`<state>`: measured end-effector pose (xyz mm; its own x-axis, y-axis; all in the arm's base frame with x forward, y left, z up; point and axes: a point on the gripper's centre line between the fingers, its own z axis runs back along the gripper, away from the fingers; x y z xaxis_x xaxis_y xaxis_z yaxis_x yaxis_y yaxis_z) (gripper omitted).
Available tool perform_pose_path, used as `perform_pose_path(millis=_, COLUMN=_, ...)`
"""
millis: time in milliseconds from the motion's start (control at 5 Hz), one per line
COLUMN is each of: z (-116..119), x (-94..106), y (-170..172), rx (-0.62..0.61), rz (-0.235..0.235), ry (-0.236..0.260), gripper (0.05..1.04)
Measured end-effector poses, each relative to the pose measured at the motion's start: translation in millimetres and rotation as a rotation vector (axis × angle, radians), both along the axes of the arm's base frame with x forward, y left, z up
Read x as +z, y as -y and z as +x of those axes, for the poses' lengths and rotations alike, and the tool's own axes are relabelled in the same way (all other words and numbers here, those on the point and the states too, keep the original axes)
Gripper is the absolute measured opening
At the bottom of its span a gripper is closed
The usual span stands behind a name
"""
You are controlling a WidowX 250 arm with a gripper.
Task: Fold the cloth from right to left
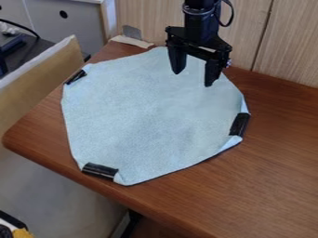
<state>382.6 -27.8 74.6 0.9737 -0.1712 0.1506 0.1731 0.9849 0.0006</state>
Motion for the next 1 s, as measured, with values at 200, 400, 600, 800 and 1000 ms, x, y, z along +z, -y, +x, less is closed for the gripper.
perform_pose_path(millis=200, z=-2, x=-15.1, y=0, rx=0.008, rz=0.000, ry=-0.042, gripper=1.000)
perform_pose_path(millis=400, z=-1, x=-18.6, y=23, rx=-0.016, rz=0.004, ry=-0.059, gripper=1.000)
perform_pose_path(millis=600, z=-3, x=-28.8, y=54, rx=-0.039, rz=0.013, ry=-0.070, gripper=1.000)
perform_pose_path(millis=800, z=-5, x=-39.7, y=73, rx=-0.072, rz=0.012, ry=-0.067, gripper=1.000)
perform_pose_path(millis=1000, z=-4, x=-55.0, y=85, rx=-0.110, rz=0.014, ry=-0.067, gripper=1.000)
